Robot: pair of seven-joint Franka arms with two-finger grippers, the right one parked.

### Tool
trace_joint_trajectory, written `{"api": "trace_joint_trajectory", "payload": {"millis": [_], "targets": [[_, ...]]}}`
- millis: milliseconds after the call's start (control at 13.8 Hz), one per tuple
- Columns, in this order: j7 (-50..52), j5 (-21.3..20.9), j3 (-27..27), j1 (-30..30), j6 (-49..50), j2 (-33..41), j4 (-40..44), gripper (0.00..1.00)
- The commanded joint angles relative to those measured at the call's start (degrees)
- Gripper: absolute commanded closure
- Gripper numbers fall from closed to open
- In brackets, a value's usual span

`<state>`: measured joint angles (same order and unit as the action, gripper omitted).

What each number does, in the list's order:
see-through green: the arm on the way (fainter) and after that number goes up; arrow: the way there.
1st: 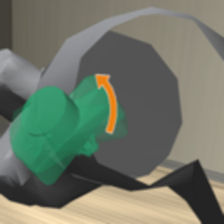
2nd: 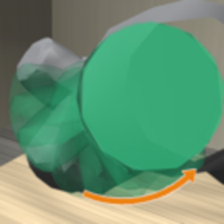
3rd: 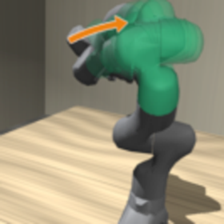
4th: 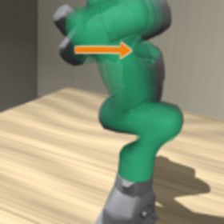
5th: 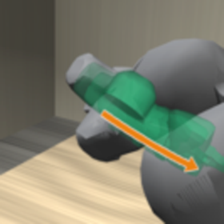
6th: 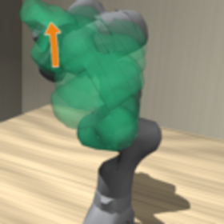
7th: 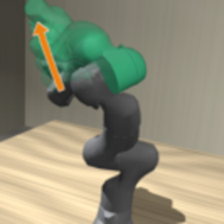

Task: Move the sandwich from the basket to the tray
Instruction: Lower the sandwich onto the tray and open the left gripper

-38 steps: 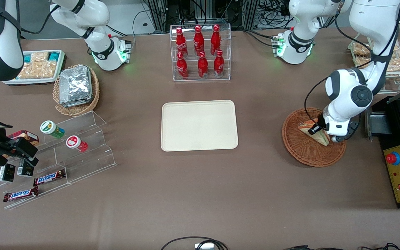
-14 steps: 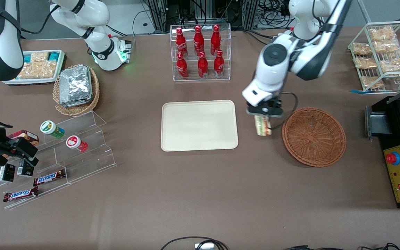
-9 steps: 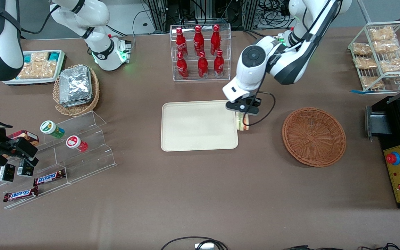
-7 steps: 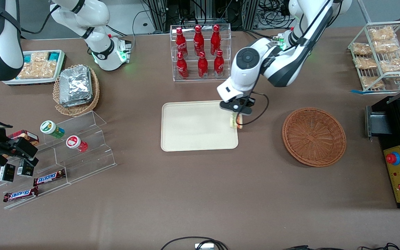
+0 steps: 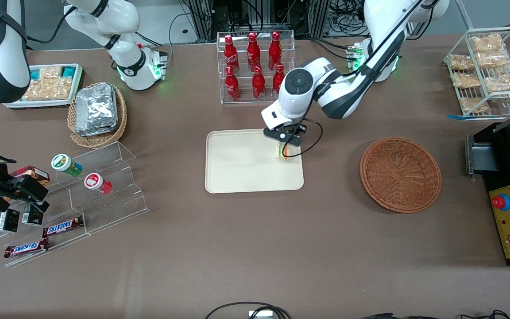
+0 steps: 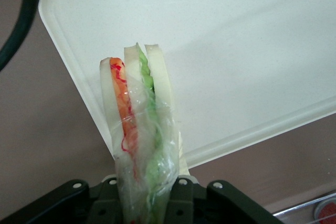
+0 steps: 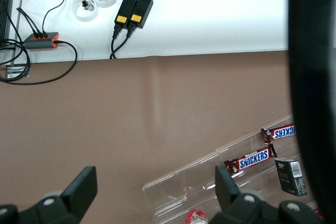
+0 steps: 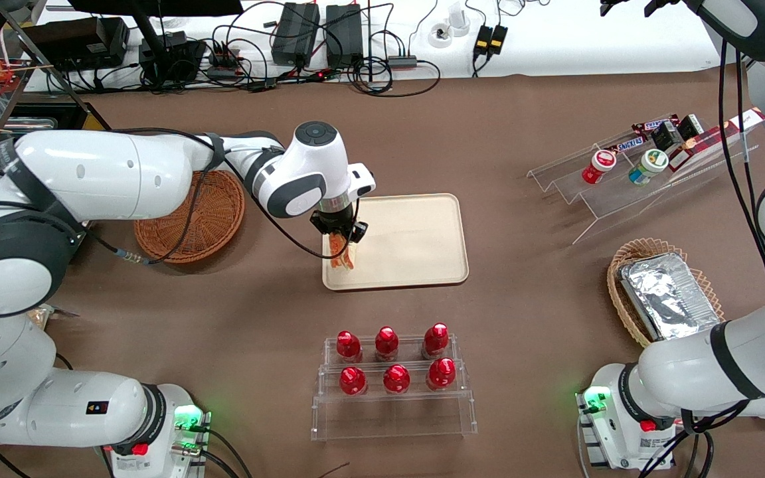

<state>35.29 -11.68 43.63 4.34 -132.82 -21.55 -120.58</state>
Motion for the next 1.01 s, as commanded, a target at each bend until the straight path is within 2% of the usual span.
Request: {"api": "trace_joint_trajectory", "payload": {"millis": [0, 217, 580, 652, 725, 797, 870, 942], "targets": [[6.17, -6.74, -0.21, 1.37, 0.19, -6.12, 3.86, 1.0], [13.12, -14.75, -0.12, 1.9, 0.19, -10.87, 5.27, 1.0], [16.74, -17.5, -0.3, 3.4, 0.28, -13.7, 7.12, 0.99], [16.74, -17.5, -0.3, 3.4, 0.45, -13.79, 7.03, 0.86], [16.83, -17.5, -0.21, 3.49, 0.8, -13.7, 7.03, 0.61], [17.87, -17.58, -0.3, 3.92, 1.06, -13.52, 7.03, 0.43], [19.01, -17.93, -0.39, 4.36, 1.24, -13.35, 7.12, 0.18], [20.33, -19.24, -0.39, 4.37, 1.42, -13.17, 7.2, 0.01]]}}
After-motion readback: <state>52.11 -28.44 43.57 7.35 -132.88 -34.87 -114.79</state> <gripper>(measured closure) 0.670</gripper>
